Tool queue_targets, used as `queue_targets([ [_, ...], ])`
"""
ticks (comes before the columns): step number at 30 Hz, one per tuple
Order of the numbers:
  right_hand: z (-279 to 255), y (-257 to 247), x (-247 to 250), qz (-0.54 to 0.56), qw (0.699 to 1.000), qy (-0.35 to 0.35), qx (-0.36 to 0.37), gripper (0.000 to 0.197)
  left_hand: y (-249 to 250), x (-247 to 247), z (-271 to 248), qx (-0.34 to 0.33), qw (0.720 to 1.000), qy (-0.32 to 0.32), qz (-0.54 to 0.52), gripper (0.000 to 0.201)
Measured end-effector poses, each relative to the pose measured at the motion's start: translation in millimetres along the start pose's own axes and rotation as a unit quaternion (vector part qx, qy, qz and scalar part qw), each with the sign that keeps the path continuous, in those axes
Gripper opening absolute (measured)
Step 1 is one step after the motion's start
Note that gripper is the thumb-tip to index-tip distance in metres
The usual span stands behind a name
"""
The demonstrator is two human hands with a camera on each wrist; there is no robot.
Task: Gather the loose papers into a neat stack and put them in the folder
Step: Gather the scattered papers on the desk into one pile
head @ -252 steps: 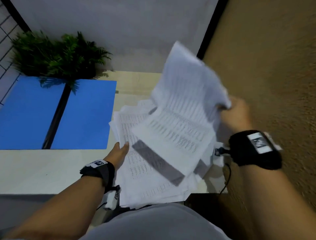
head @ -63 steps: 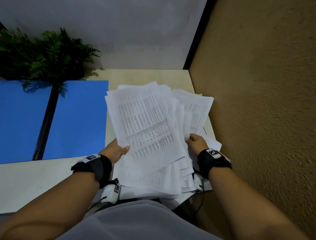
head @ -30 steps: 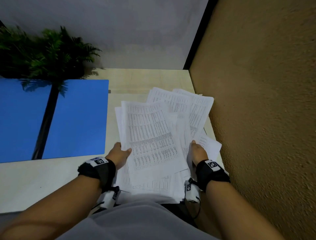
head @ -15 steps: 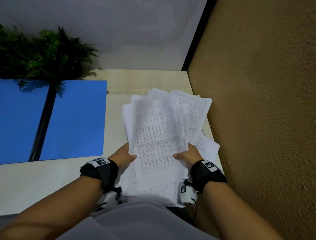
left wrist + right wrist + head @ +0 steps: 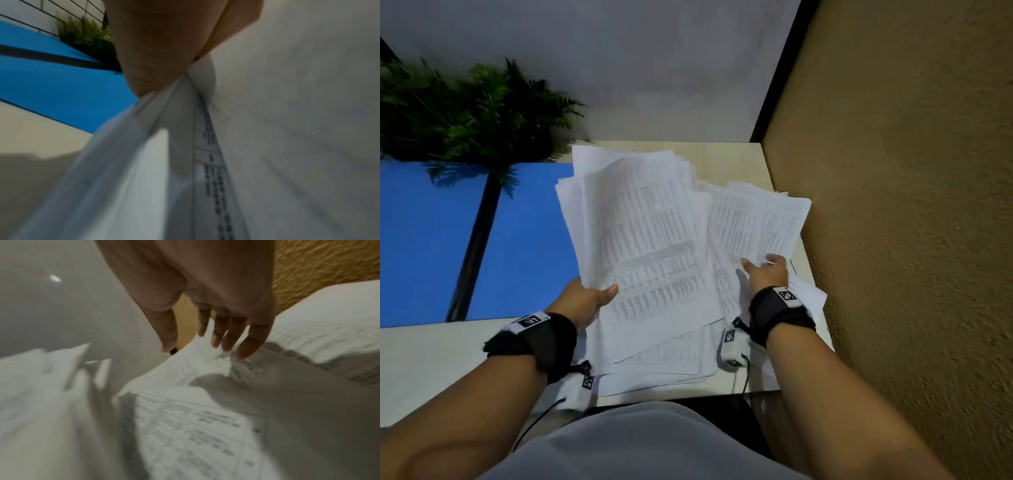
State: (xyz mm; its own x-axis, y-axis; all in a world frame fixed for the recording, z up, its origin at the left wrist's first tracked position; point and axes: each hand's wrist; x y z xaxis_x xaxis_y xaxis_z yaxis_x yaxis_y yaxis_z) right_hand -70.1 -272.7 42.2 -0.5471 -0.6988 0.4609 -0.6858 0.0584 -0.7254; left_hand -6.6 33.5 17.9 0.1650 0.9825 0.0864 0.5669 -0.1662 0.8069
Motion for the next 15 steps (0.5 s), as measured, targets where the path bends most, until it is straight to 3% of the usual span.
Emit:
queue_targets([
  [2, 14, 9, -6, -0.096, 0.994, 0.055, -0.025, 0.079, -8, 13, 7, 0.005, 0.999, 0.027, 0.033, 0.044],
  [6, 14, 19, -37, -0.133, 0.991, -0.014, -0.004, 0.102, -21, 18, 8, 0.012, 0.997, 0.044, 0.058, 0.041],
  [8, 14, 20, -47, -0.166, 0.986, -0.029, 0.021, 0.088, -23, 12, 6, 0.02, 0.996, 0.046, 0.069, 0.038],
  [12, 15, 24, -55, -0.179, 0.981, -0.069, 0.04, 0.037, -26, 8, 7, 0.036, 0.992, 0.052, 0.105, 0.039],
  [15, 15, 23, -41, -0.12, 0.993, 0.004, 0.017, 0.046, -33, 12, 18, 0.053, 0.992, 0.035, 0.106, 0.062],
])
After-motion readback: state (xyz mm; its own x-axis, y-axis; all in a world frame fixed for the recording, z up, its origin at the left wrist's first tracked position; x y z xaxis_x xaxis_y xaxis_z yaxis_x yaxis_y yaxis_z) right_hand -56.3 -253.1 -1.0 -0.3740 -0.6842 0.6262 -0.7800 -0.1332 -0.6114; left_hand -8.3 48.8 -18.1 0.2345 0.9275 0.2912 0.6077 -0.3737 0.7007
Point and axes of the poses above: each hand's wrist, its own z-axis towards the middle knuckle, its own x-axis out of the back of the hand, y = z × x, and after that the axes turned 7 degrees about -z, right-handed
